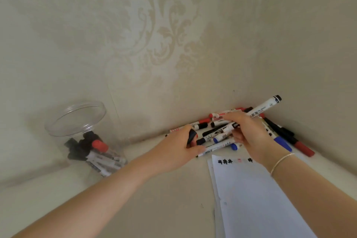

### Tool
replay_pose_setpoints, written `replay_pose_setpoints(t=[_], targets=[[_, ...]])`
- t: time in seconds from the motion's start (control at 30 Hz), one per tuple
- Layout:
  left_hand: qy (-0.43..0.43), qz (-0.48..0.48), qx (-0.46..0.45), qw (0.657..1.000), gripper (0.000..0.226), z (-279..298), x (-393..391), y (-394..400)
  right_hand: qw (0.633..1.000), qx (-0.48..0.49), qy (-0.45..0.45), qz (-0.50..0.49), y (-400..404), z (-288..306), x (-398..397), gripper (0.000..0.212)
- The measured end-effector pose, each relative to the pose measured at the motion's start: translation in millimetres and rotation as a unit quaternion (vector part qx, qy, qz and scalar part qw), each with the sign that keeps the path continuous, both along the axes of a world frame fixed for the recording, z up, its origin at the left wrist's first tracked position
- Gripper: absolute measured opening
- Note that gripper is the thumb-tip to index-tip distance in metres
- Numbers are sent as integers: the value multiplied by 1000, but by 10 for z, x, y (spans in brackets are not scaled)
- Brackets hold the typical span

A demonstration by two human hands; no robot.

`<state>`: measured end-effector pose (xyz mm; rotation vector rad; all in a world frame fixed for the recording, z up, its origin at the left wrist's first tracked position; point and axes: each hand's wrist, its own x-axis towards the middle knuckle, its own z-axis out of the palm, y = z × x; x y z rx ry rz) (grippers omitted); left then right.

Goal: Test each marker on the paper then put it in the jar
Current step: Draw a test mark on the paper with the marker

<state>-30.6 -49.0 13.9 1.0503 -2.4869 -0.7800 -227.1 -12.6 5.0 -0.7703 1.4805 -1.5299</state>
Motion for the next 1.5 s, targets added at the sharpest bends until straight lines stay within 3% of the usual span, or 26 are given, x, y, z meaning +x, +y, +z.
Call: replay_pose_setpoints(t=[0.1,0.23,0.4,0.47,0.73,1.5], targets=[[-13,-46,-10,999,30,-243,-235,133,996,12,35,-78,162,-185,-207,29],[-19,-98,-84,991,24,-463,-406,285,989,17,109,-101,334,-315,-348,25],[-16,-215,-215,953,21,-630,-528,295,978,47,152,-136,349,-433,-430,28],[-23,-238,-254,937,31,-664,-552,263,972,48,170,-152,338,-471,-432,29],[-31,-265,-280,922,35,-707,-585,220,966,39,184,-178,366,-512,-426,32],[-11,-261,-268,927,38,-748,-610,195,955,33,233,-181,353,-519,-423,35]])
